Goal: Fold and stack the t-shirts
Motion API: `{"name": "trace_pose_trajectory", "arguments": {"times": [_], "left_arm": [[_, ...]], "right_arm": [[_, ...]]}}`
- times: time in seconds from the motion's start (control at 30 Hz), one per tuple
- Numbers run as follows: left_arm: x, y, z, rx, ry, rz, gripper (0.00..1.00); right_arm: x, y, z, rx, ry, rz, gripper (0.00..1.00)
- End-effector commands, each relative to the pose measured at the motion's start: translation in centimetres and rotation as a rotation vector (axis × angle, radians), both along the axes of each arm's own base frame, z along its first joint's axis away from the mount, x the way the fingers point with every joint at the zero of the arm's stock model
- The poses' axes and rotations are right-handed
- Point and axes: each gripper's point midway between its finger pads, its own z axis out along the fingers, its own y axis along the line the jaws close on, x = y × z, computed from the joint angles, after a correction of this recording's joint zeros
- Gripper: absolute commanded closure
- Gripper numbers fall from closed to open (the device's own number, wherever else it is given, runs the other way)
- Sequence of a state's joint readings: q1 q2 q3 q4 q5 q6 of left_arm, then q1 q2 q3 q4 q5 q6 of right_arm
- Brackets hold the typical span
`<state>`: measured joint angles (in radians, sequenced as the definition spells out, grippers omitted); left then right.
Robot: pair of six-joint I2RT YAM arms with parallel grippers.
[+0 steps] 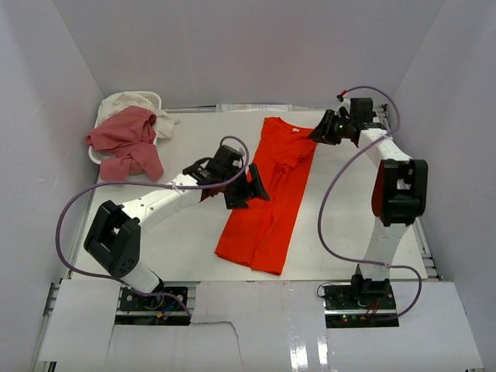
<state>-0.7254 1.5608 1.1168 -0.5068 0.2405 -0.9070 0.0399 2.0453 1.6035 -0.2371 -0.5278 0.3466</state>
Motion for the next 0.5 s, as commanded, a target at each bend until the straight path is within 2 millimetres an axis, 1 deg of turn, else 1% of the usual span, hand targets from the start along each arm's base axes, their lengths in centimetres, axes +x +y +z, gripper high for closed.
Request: {"name": "trace_pose_trajectory", "arguments": {"times": [0.0, 0.03, 0.07, 0.1, 0.13, 0.17, 0.2, 0.23, 0.27, 0.3, 0.33, 0.37, 0.4, 0.43, 0.47], "left_arm": [[5.4, 1.7, 3.4, 0.010, -0.100, 0.019, 0.11], [6.6, 1.6, 4.0, 0.008, -0.122, 0.019, 0.11], [8.1, 1.3, 3.2, 0.019, -0.119, 0.018, 0.11], [10.1, 0.1, 5.5, -0.006, -0.201, -0.021, 0.11], [11.3, -0.5, 5.8, -0.003, -0.230, -0.042, 0.11], [12.6, -1.3, 3.6, 0.024, -0.203, -0.061, 0.11], [13.6, -2.1, 3.6, 0.019, -0.219, -0.082, 0.12], [15.3, -3.6, 5.7, -0.019, -0.285, -0.117, 0.13], [16.3, -4.0, 5.4, -0.015, -0.288, -0.122, 0.15], [17.4, -4.7, 3.2, 0.001, -0.263, -0.131, 0.15], [18.7, -5.5, 4.9, -0.028, -0.310, -0.136, 0.15], [19.6, -5.7, 4.8, -0.035, -0.315, -0.132, 0.16], [20.4, -6.0, 3.7, -0.032, -0.304, -0.131, 0.16], [21.0, -6.2, 4.0, -0.046, -0.316, -0.131, 0.16], [22.2, -6.4, 5.1, -0.069, -0.359, -0.131, 0.16]], "right_arm": [[-3.0, -0.4, 5.4, -0.041, -0.191, 0.022, 0.64], [-4.1, -0.6, 5.2, -0.045, -0.182, 0.009, 0.63], [-6.3, -0.8, 4.3, -0.044, -0.147, -0.006, 0.64], [-7.3, -0.9, 3.7, -0.046, -0.123, -0.011, 0.64], [-8.4, -0.7, 3.2, -0.044, -0.103, -0.008, 0.64], [-10.2, -0.5, 2.3, -0.043, -0.073, -0.003, 0.67], [-11.4, 0.4, 1.9, -0.045, -0.058, 0.023, 0.67], [-12.6, 1.0, 1.5, -0.053, -0.045, 0.044, 0.68], [-13.7, 1.5, 2.0, -0.068, -0.061, 0.059, 0.68], [-15.4, 2.7, 0.7, -0.100, -0.033, 0.086, 0.68], [-16.7, 3.1, 0.4, -0.113, -0.014, 0.101, 0.68], [-17.8, 3.7, 1.0, -0.113, -0.034, 0.117, 0.68], [-19.5, 4.3, -0.2, -0.120, 0.001, 0.139, 0.68], [-20.4, 4.4, -0.5, -0.124, 0.012, 0.142, 0.68], [-21.5, 4.4, -0.3, -0.122, 0.014, 0.145, 0.68]]}}
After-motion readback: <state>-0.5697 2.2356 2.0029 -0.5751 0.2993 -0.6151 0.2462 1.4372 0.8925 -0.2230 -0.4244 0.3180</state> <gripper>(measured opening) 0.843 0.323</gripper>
